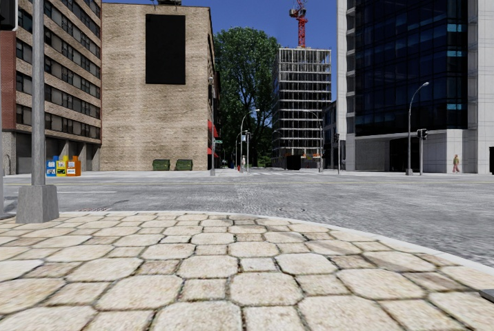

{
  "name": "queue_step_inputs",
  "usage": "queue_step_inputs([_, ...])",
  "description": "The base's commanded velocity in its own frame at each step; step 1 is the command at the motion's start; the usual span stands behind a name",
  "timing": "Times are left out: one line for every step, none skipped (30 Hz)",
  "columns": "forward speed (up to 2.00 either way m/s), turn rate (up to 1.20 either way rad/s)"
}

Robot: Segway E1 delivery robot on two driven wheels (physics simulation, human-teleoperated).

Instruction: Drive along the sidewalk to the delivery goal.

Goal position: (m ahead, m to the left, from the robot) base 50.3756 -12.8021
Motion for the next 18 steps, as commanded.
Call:
queue_step_inputs([0.00, 0.00])
queue_step_inputs([0.00, 0.00])
queue_step_inputs([0.00, 0.00])
queue_step_inputs([0.00, 0.00])
queue_step_inputs([0.00, 0.00])
queue_step_inputs([0.00, 0.00])
queue_step_inputs([0.00, 0.00])
queue_step_inputs([0.00, 0.00])
queue_step_inputs([0.00, 0.00])
queue_step_inputs([0.00, 0.00])
queue_step_inputs([0.00, 0.00])
queue_step_inputs([0.00, 0.00])
queue_step_inputs([0.00, 0.00])
queue_step_inputs([0.00, 0.00])
queue_step_inputs([0.00, 0.00])
queue_step_inputs([0.00, 0.00])
queue_step_inputs([0.00, 0.00])
queue_step_inputs([0.00, 0.00])
